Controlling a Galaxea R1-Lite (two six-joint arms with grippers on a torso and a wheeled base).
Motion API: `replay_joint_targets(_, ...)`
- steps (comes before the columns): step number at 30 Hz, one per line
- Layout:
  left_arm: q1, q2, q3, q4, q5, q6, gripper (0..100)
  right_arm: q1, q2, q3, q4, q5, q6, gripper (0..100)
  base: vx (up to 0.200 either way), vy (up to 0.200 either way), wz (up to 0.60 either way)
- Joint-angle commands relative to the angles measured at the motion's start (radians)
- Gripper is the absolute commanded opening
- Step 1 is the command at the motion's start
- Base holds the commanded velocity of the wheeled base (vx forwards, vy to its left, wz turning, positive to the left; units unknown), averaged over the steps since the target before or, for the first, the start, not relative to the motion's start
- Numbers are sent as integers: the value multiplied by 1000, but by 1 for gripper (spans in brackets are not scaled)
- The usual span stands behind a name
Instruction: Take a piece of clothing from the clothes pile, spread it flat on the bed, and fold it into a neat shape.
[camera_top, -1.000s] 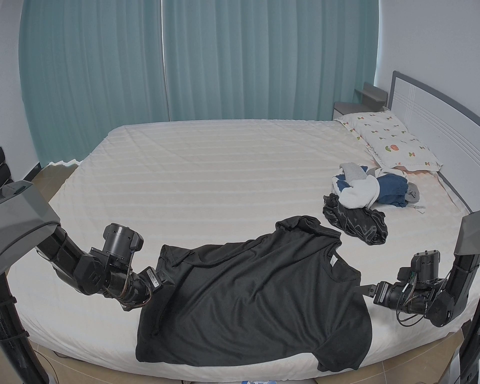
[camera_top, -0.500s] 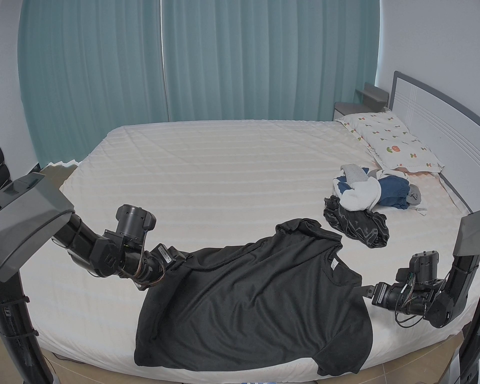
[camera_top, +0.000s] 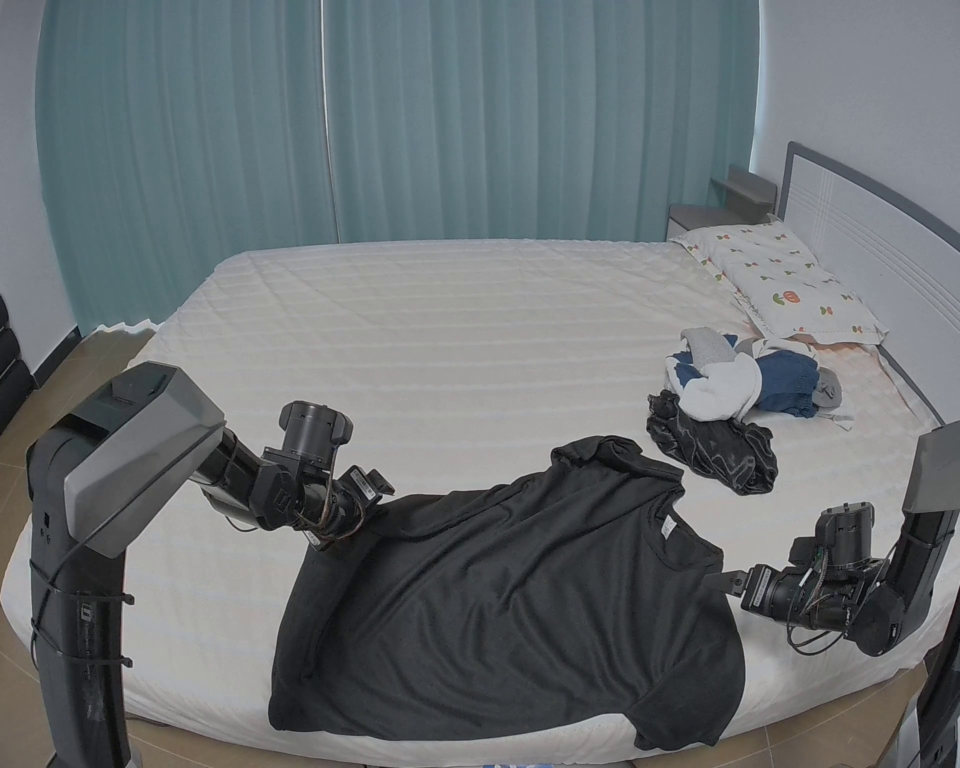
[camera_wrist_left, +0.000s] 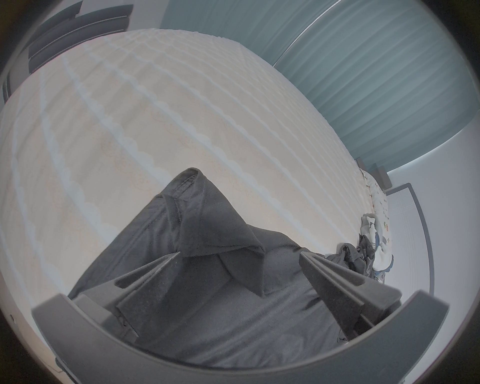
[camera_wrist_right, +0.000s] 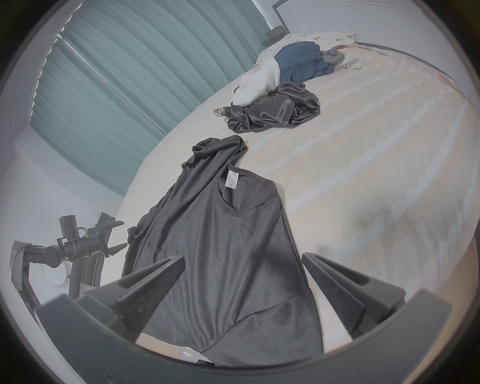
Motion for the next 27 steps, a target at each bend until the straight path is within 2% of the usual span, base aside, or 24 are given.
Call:
replay_joint_targets(1,-1,72,-46,1,5,0,100,0,4,-1,-1,-1,0,100,0,0,0)
replay_joint_targets(12,1,98,-84,28,22,1,100,-1,4,-1,-1,-1,0,100,0,0,0)
replay_joint_targets(13,4,108,-113,53,33,0,0,-3,4,-1,-1,-1,0,100,0,0,0)
replay_joint_targets(18,21,117,-182,105,88,-5,0,-7,4,-1,-1,-1,0,100,0,0,0)
replay_joint_targets(27,64,78,-189,94,96,0,0,-7,4,-3,-1,-1,0,100,0,0,0)
